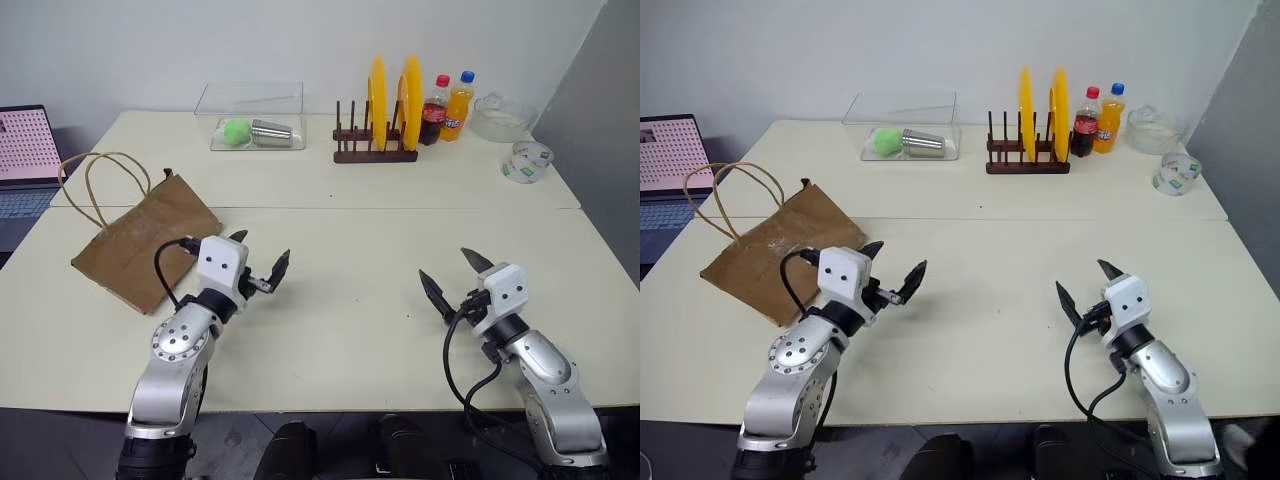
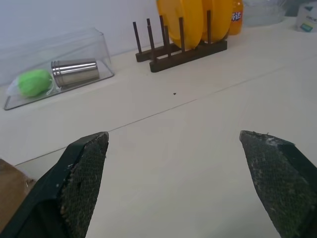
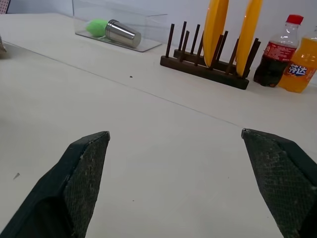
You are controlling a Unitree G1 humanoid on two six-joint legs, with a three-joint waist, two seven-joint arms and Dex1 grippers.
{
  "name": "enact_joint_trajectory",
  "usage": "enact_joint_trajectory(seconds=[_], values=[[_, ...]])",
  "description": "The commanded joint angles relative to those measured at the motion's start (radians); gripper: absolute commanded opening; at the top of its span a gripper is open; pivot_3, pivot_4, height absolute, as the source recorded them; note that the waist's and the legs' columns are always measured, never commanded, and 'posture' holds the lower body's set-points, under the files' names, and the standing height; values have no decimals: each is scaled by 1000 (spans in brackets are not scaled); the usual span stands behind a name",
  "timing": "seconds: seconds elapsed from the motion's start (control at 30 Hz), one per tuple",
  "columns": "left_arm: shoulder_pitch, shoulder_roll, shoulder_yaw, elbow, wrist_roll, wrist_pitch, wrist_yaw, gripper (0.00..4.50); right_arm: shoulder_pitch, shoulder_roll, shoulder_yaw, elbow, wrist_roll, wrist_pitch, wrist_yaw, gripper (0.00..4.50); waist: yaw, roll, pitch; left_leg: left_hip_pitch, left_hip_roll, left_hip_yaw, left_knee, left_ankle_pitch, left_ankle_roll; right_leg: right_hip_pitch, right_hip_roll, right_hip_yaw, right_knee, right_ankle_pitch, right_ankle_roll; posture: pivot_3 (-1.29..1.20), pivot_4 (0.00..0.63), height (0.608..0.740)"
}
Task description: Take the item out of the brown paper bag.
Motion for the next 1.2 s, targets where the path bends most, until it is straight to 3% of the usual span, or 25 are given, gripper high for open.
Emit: enact_joint_trajectory(seconds=[0.03,0.47,0.87,1.2], values=[[-2,2,-7,-34,-33,-22,-36,4452,-7,5,-9,-12,18,-18,-2,4500,0,0,0,0,0,0,0,0,0,0,0,0,0,0,0,0,150,740],[4,5,-26,-21,14,-23,-10,4452,-1,6,9,-11,9,-25,13,4500,0,0,0,0,0,0,0,0,0,0,0,0,0,0,0,0,150,740],[27,-29,21,-45,63,-18,119,4452,-26,-14,50,5,2,-73,69,4500,0,0,0,0,0,0,0,0,0,0,0,0,0,0,0,0,150,740],[122,-66,150,-187,24,-1,204,4452,-143,-107,87,-77,163,73,242,4500,0,0,0,0,0,0,0,0,0,0,0,0,0,0,0,0,150,740]])
